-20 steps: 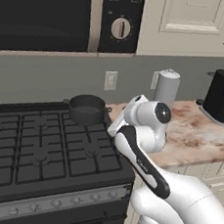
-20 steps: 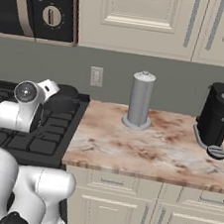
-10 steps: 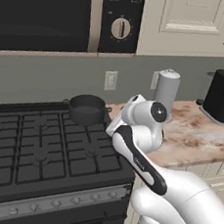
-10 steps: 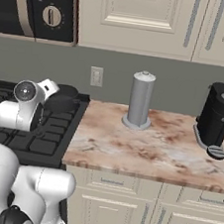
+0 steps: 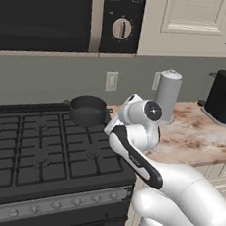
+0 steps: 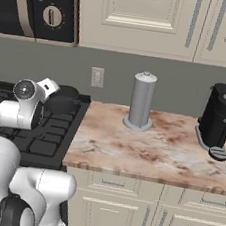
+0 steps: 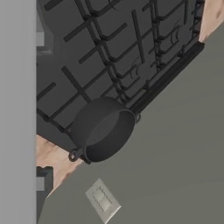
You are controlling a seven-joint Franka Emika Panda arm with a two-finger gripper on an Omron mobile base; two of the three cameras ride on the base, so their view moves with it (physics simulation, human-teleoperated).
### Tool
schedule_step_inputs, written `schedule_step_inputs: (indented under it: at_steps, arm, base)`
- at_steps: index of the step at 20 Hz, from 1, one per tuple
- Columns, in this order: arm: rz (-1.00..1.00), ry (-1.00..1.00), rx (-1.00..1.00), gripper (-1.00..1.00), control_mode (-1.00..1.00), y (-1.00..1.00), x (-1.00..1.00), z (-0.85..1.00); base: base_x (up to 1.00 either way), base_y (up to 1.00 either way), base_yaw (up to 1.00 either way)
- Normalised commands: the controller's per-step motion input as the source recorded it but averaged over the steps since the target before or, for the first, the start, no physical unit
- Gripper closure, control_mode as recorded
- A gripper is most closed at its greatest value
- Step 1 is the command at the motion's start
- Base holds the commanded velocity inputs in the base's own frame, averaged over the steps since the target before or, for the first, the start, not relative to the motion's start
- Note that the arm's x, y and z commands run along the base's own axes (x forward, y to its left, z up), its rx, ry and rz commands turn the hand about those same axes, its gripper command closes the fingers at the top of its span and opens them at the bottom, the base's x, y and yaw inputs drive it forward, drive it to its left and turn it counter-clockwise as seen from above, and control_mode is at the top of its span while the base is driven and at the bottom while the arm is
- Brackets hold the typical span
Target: Move the pot and pan from the stove into the sink.
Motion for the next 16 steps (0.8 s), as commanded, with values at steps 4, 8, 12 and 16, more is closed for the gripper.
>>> schedule_step_inputs:
  at_steps: [4,8,12,16]
  arm:
    - [0.0,0.01,-0.02,-1.0,-1.0,0.0,0.0,0.0]
    - [-0.01,0.01,-0.03,-1.0,-1.0,0.05,0.11,0.0]
    - [-0.01,0.06,-0.06,-1.0,-1.0,0.1,0.16,0.0]
    - [0.0,0.15,-0.11,-1.0,-1.0,0.18,0.16,0.0]
  base:
    - [0.0,0.0,0.0]
    - [0.0,0.0,0.0]
    - [0.0,0.0,0.0]
    - [0.0,0.0,0.0]
